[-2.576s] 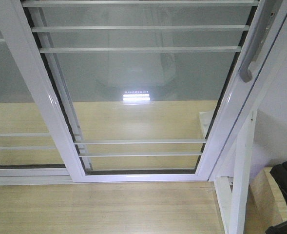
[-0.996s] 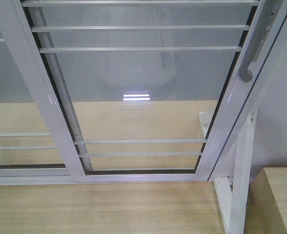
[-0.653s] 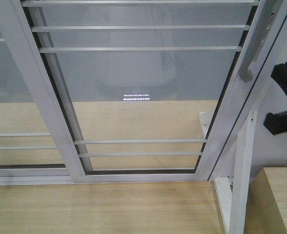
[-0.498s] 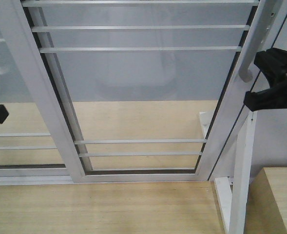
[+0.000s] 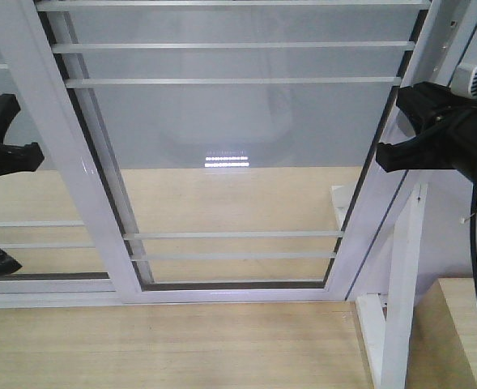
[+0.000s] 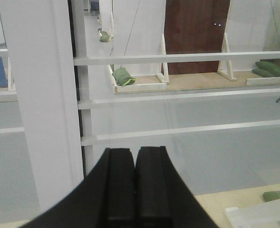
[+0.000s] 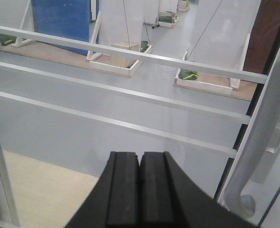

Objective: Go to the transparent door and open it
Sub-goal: 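Raise both arms, bringing the right gripper toward the grey handle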

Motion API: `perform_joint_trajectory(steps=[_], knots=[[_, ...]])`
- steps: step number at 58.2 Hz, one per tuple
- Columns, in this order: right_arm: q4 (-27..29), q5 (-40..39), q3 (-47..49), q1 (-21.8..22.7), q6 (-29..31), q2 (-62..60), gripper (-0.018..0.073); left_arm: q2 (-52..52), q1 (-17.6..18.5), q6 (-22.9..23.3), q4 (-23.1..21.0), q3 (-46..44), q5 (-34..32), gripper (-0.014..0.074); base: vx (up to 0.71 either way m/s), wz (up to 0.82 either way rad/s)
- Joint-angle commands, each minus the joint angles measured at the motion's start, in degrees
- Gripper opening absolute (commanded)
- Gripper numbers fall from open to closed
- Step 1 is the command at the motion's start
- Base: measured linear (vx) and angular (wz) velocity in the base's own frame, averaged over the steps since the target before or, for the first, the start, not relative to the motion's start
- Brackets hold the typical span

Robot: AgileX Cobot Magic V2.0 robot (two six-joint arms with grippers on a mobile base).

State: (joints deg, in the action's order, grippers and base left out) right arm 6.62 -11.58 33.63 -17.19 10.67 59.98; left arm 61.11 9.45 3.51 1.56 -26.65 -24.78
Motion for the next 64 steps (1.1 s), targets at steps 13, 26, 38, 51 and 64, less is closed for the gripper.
perform_joint_trajectory(steps=[13, 26, 38, 51, 64], knots=[[-0.4, -6.0, 2.0, 0.2, 2.4, -0.8, 0.04, 1.5, 0.3, 0.4, -0.4, -2.0, -5.9, 0.0267, 0.0, 0.0], [3.4, -9.4, 2.0, 0.2, 2.4, -0.8, 0.0503, 3.2, 0.3, 0.4, -0.4, -2.0, -5.9, 0.0491, 0.0, 0.0], [11.9, -10.2, 2.0, 0.2, 7.8, 0.4, 0.0493, 3.6, 0.3, 0.4, -0.4, -2.0, -6.2, 0.0515, 0.0, 0.0], [19.6, -14.9, 2.0, 0.2, 18.2, 4.4, 0.0491, 3.6, 0.3, 0.4, -0.4, -2.0, -8.4, 0.0512, 0.0, 0.0], [21.2, -20.9, 2.1, 0.2, 22.7, 7.9, 0.0443, 3.6, 0.3, 0.4, -0.4, -2.0, -8.9, 0.0512, 0.0, 0.0]])
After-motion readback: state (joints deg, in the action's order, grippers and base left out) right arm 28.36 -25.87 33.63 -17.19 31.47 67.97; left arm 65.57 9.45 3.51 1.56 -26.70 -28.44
